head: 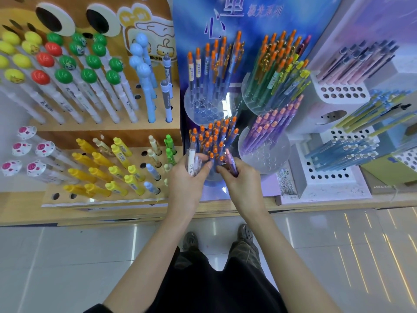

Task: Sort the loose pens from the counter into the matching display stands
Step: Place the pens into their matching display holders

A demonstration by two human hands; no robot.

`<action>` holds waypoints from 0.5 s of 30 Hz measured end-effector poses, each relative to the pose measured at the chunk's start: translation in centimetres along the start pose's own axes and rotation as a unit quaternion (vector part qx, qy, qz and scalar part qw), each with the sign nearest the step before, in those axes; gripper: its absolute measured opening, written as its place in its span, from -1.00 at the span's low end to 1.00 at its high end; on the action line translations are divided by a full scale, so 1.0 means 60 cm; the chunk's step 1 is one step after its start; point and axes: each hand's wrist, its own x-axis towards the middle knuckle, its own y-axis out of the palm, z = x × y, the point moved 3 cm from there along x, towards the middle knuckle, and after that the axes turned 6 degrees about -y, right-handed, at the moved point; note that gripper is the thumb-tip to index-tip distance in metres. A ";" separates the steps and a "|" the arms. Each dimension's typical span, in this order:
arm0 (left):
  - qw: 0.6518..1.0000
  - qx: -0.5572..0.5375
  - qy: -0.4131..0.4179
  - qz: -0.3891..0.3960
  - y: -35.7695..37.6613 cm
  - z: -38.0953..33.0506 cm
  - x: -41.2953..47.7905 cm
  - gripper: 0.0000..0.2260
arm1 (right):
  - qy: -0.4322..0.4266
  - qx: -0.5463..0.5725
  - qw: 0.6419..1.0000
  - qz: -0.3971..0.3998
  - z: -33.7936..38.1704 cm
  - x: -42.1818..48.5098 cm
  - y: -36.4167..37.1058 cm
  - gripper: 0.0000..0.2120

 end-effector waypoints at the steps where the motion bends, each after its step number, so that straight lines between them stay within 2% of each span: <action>1: 1.000 -0.003 0.001 0.002 0.000 0.000 0.000 -0.97 | -0.002 -0.001 1.000 0.001 -0.001 0.001 0.000 -0.62; 6: 1.000 -0.001 0.004 0.003 -0.001 -0.002 -0.001 -0.96 | 0.012 0.014 1.000 0.008 -0.007 0.005 0.000 -0.77; 9: 1.000 -0.010 -0.006 0.008 -0.004 -0.002 -0.005 -0.98 | 0.012 0.088 0.996 0.012 -0.001 -0.007 -0.003 -0.90; 12: 1.000 -0.028 0.002 0.008 -0.014 -0.007 -0.012 -0.95 | -0.010 0.158 0.987 -0.012 0.010 -0.023 -0.016 -0.90; 15: 0.997 -0.064 0.003 0.043 -0.024 -0.020 -0.014 -0.87 | -0.021 0.164 0.986 -0.034 0.030 -0.028 -0.031 -0.89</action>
